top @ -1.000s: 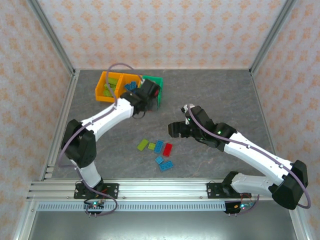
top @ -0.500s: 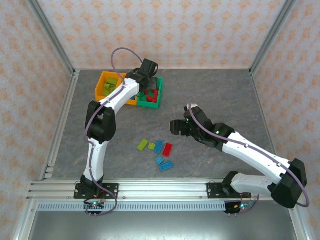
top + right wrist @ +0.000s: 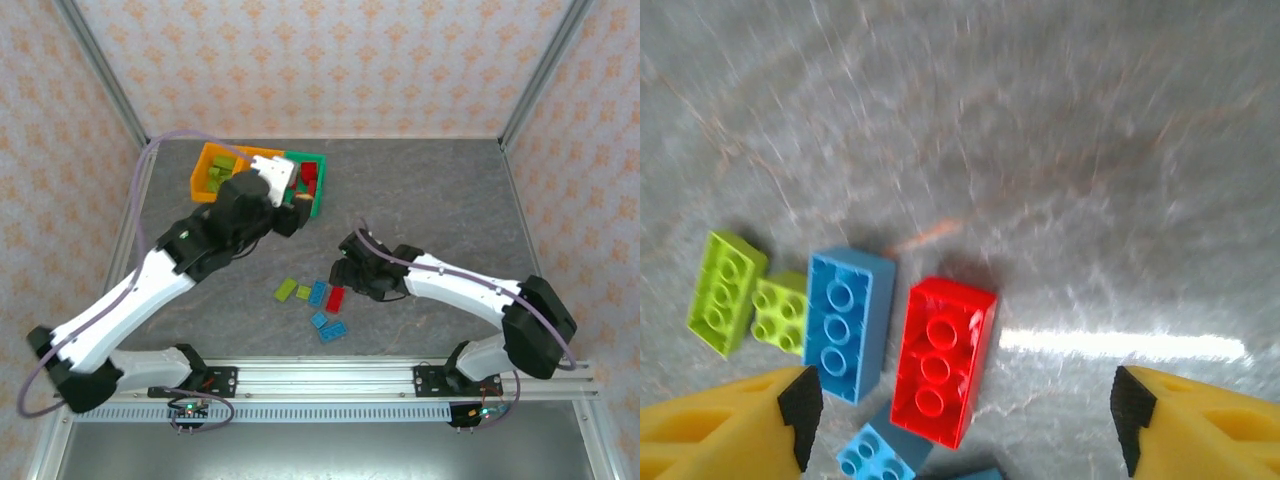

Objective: Sort the legos into containers by color

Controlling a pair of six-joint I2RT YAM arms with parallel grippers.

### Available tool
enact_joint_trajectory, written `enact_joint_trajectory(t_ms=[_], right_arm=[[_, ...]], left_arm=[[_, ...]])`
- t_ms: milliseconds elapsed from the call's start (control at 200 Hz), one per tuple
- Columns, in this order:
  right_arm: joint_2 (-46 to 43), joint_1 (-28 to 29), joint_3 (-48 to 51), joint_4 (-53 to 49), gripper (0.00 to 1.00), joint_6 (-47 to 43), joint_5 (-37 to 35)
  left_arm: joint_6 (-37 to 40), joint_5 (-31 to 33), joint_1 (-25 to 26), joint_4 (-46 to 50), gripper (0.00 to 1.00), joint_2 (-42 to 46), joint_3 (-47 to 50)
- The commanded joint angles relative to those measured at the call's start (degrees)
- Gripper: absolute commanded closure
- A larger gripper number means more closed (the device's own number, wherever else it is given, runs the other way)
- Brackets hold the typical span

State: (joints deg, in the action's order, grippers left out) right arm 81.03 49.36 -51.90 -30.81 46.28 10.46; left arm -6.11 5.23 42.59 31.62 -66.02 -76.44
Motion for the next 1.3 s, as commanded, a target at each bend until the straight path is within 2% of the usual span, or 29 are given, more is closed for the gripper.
enact_joint_trajectory(t_ms=[0, 175, 275, 400, 485, 596, 691, 731, 911, 981, 1061, 1186, 1291], right_arm=[[2.9, 2.9, 0.0, 0.2, 0.23, 4.0, 1.9], [9.5, 5.1, -2.5, -0.2, 0.25, 3.2, 2.9], [12.3, 5.4, -3.0, 0.1, 0.28, 4.2, 1.8], [15.3, 5.4, -3.4, -0.1, 0.32, 4.7, 0.4], [16.5, 5.5, -3.5, -1.0, 0.39, 4.6, -1.0], [16.2, 5.5, -2.5, -0.7, 0.54, 4.8, -3.0], [15.5, 5.5, -3.0, -0.7, 0.63, 3.1, -3.7], [14.7, 5.5, -3.3, -0.7, 0.72, 1.9, -3.9], [6.0, 5.3, -6.1, 0.5, 0.75, -5.3, -12.1], [4.0, 4.6, -9.1, 4.7, 0.75, -12.2, -15.7], [6.1, 3.1, -15.4, 9.2, 0.75, -21.1, -16.5], [16.1, -1.9, -27.6, 12.9, 0.75, -29.0, -14.4], [27.4, -5.1, -40.4, 11.7, 0.75, -32.6, -13.9]], left_arm=[[3.9, 1.4, 0.5, 11.2, 0.33, 6.2, 3.7], [5.5, -1.1, 0.6, 19.1, 0.21, 16.9, 7.2], [7.2, 3.0, 0.6, 18.0, 0.16, 21.8, 10.9], [7.9, 7.6, 0.5, 15.5, 0.14, 24.7, 14.3], [8.1, 7.6, 0.5, 14.8, 0.14, 24.9, 15.4], [8.0, 7.8, 0.5, 16.0, 0.13, 23.8, 15.7], [8.0, 7.0, 0.5, 16.7, 0.13, 23.4, 16.4], [8.1, 6.1, 0.5, 16.8, 0.13, 23.5, 16.7], [9.9, 0.8, 0.5, 16.7, 0.09, 24.2, 17.0], [11.1, -1.9, 0.2, 16.4, 0.07, 24.9, 17.3], [11.6, -3.2, -0.3, 15.9, 0.04, 25.6, 18.1], [11.1, 0.5, -0.8, 17.4, 0.01, 23.7, 18.5], [11.0, 1.9, -0.9, 18.7, 0.00, 21.0, 17.8]])
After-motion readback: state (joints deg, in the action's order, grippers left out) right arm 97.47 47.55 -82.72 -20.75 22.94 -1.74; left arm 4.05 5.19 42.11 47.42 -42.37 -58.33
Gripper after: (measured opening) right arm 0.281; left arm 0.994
